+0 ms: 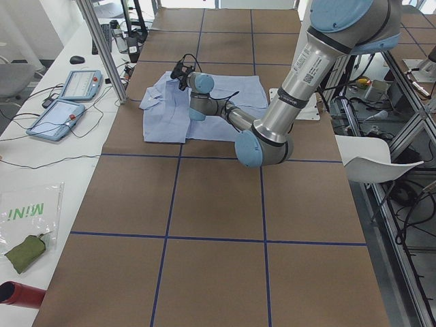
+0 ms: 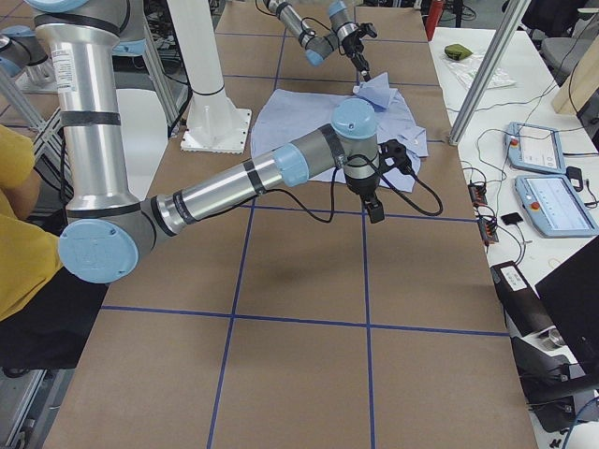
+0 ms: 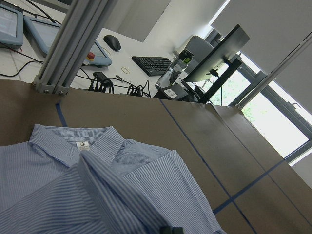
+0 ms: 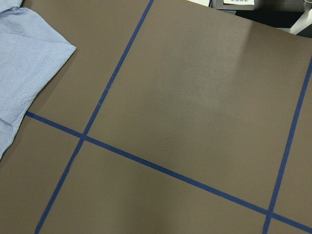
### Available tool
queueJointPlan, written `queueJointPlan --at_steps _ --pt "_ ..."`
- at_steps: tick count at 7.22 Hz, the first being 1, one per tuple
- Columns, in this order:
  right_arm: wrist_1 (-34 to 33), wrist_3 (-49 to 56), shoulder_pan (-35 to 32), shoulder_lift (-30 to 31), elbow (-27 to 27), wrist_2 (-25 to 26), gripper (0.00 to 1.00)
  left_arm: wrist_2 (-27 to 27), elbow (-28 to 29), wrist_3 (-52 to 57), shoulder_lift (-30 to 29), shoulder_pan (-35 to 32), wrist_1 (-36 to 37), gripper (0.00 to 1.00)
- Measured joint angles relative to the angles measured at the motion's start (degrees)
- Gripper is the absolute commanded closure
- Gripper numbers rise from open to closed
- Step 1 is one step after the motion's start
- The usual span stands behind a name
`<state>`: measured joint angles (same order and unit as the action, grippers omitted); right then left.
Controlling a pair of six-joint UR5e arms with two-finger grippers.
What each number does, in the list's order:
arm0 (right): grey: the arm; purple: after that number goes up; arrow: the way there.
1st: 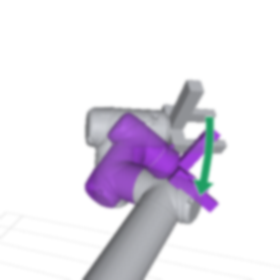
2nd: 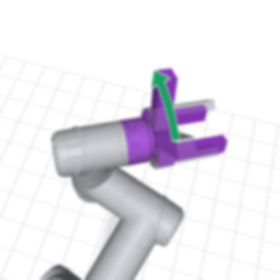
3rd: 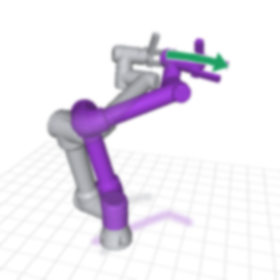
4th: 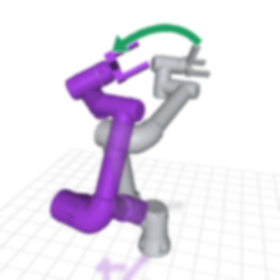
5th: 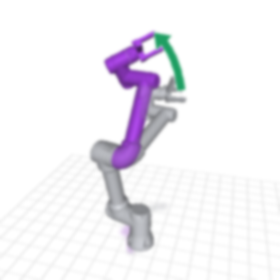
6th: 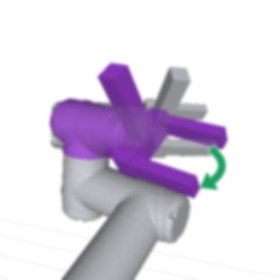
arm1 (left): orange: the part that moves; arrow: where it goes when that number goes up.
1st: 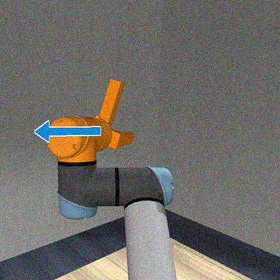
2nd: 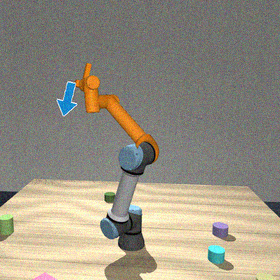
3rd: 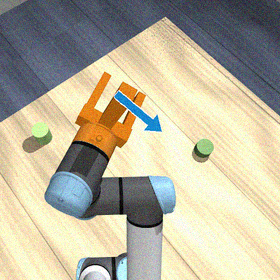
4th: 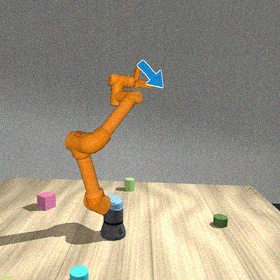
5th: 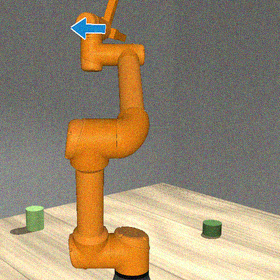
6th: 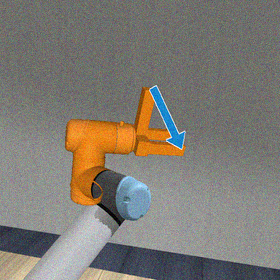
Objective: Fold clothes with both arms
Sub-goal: 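Carry the cuff with the left gripper across the shirt front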
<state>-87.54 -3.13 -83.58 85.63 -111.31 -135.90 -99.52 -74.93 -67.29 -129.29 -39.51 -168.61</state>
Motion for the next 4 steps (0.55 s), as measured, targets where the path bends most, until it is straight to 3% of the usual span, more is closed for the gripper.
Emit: queueJointPlan --at_steps 2,3,4 --pt "0.0 0.01 0.0 0.05 -0.01 -0.06 0.0 4.16 0.16 -2.21 -4.31 3.02 5.54 1.0" --pt "0.0 0.03 0.0 0.06 0.0 -0.07 0.0 5.86 0.27 -2.64 -5.39 4.53 7.74 0.87" --pt "0.0 0.03 0.0 0.06 0.02 -0.07 0.0 6.96 0.4 -2.67 -5.85 6.08 8.8 0.01"
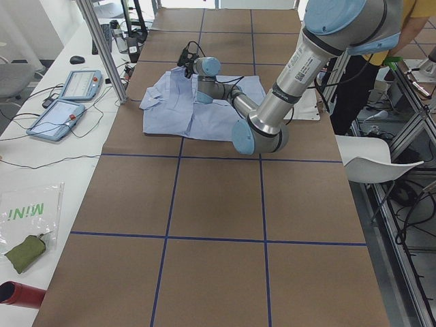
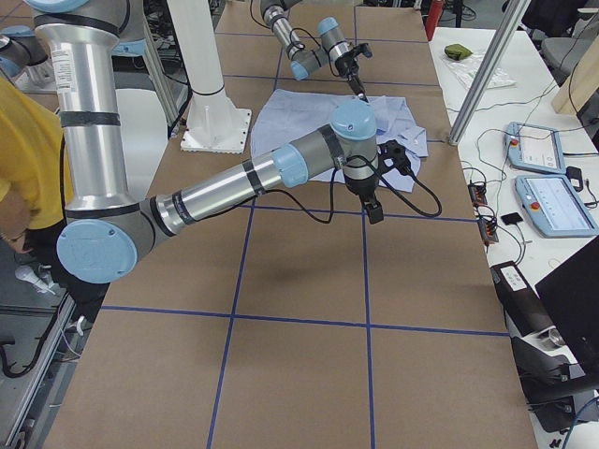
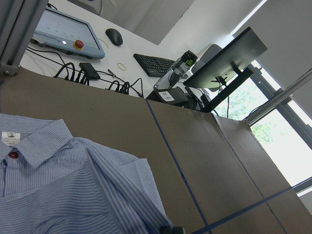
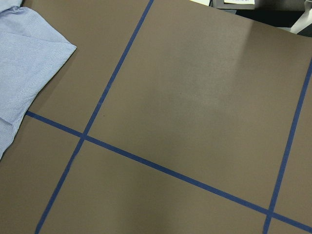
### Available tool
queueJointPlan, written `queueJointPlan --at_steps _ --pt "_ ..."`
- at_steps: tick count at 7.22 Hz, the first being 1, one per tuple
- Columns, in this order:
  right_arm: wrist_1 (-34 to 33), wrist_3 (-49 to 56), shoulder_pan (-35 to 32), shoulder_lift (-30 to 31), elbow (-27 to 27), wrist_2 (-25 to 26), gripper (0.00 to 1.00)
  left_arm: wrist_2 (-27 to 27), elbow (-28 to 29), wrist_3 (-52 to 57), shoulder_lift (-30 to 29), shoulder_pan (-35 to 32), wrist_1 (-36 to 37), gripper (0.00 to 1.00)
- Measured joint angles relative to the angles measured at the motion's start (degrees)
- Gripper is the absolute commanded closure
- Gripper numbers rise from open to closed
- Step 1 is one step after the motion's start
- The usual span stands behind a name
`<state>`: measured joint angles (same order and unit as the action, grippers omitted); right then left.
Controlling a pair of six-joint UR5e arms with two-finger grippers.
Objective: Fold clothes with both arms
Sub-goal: 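Carry the cuff with the left gripper across the shirt front, then release the sleeve and move both grippers to the shirt hem corners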
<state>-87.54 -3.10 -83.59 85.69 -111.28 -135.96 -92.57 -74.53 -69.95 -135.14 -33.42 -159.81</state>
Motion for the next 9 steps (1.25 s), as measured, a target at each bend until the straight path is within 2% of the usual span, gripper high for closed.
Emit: queueJointPlan --at_steps 3,4,5,7,9 --pt "0.0 -0.06 0.0 0.0 0.01 0.0 0.0 0.9 0.3 0.85 -1.26 4.42 1.98 0.0" --pt "0.0 -0.13 0.0 -0.01 -0.04 -0.03 0.0 0.78 -0.64 2.77 -2.05 4.83 5.94 0.0" --pt "0.02 -1.19 0.04 -0.08 -0.49 -0.06 0.0 -0.16 -3.68 5.98 -1.39 4.84 11.62 0.0" --pt "2.17 -8.41 1.4 0.09 -2.42 -0.01 0.0 -4.65 -14.99 10.71 5.38 3.11 21.27 0.0" --pt "14.36 -25.44 8.2 1.75 -3.17 2.91 0.0 -8.46 -27.13 12.1 13.88 0.23 29.9 0.0"
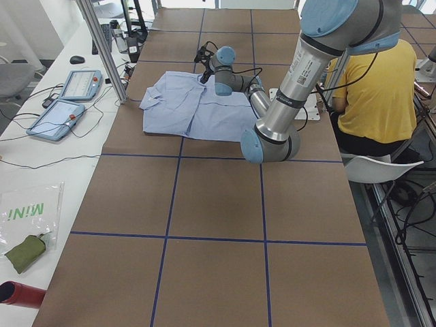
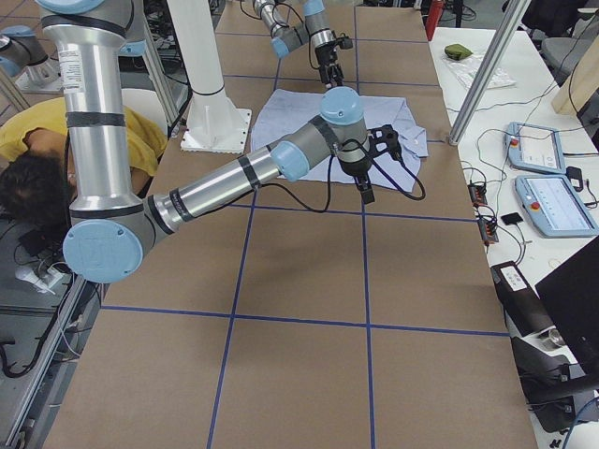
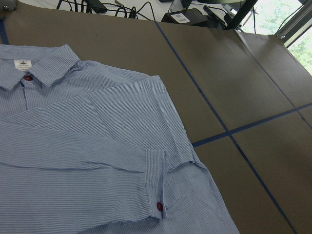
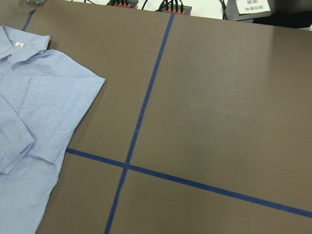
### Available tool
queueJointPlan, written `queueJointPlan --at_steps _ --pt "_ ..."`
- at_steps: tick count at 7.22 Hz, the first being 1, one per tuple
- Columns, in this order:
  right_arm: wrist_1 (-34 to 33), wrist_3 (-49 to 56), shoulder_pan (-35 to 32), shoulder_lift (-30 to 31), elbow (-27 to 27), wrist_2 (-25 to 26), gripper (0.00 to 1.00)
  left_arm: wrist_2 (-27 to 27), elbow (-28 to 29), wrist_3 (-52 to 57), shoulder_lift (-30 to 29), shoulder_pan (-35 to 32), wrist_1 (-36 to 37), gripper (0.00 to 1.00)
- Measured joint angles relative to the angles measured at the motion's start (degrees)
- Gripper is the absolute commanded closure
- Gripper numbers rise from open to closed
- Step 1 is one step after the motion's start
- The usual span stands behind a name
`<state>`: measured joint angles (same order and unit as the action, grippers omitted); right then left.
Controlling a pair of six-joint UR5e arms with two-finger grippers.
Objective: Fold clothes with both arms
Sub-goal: 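Release the sleeve and move both grippers to the shirt hem corners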
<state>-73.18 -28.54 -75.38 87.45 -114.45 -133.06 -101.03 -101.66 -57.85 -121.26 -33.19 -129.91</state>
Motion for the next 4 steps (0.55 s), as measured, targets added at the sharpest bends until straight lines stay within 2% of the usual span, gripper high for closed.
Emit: queueJointPlan --at_steps 2,4 --pt "12.71 -18.81 12.04 3.93 -1.99 9.55 0.0 -0.6 -11.79 0.63 9.76 -1.33 5.83 0.0" --pt "15.61 -32.09 25.9 10.08 -9.84 19.83 0.0 -0.44 -19.85 0.35 21.16 -1.64 6.73 0.0"
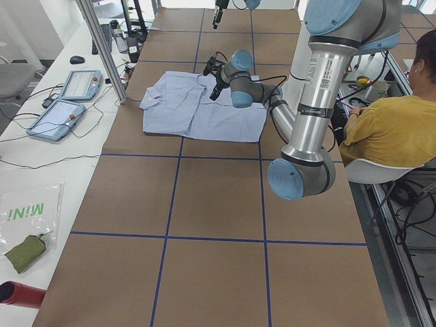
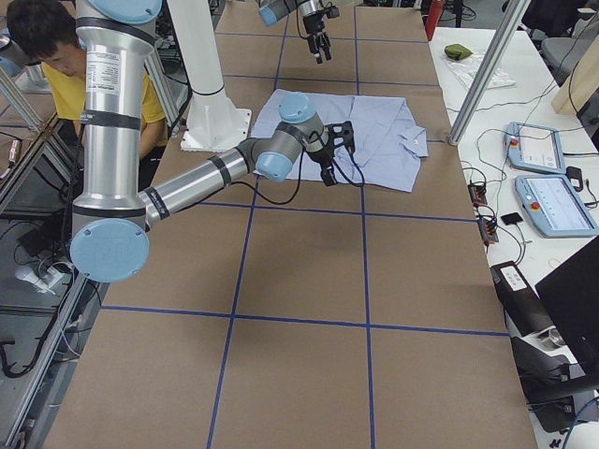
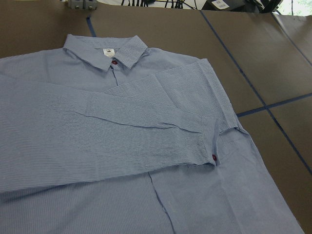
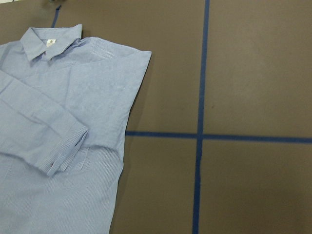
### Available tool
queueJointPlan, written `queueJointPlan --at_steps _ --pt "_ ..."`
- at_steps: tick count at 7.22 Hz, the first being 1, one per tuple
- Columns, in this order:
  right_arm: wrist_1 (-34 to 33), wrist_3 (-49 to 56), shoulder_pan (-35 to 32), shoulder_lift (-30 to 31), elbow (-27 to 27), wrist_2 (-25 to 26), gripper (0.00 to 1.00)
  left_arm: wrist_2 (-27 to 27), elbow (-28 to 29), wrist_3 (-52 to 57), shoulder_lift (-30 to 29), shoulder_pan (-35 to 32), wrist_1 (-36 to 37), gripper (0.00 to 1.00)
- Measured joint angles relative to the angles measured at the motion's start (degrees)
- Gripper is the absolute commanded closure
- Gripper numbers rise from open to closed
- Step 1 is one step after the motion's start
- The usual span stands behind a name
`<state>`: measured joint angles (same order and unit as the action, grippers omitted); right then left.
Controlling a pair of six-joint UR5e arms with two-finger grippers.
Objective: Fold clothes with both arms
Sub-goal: 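Release the sleeve and move both grippers to the shirt hem corners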
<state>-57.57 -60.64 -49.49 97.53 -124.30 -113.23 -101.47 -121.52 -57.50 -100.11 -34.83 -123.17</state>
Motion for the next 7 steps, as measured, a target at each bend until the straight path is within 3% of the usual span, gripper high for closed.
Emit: queueJointPlan --at_steps 1,3,4,6,7 --pt "0.22 -6.23 8.85 2.74 -3.15 7.67 0.0 0.5 -2.18 -2.38 5.41 -0.03 -0.73 0.0" --pt "-0.03 -18.4 28.99 5.41 -5.16 29.2 0.0 3.5 -3.9 -9.95 13.38 1.57 -3.33 0.0" --pt "-0.14 -22.2 35.78 5.85 -5.37 36.21 0.0 6.33 -4.0 -13.06 16.07 4.61 -3.86 0.0" --pt "-3.14 -24.63 40.78 5.68 -6.41 40.82 0.0 13.56 -2.68 -21.51 17.82 13.99 -4.01 0.0" --pt "-9.78 -24.71 40.98 3.69 -8.43 40.06 0.0 16.59 -1.17 -25.68 17.76 18.56 -4.01 0.0"
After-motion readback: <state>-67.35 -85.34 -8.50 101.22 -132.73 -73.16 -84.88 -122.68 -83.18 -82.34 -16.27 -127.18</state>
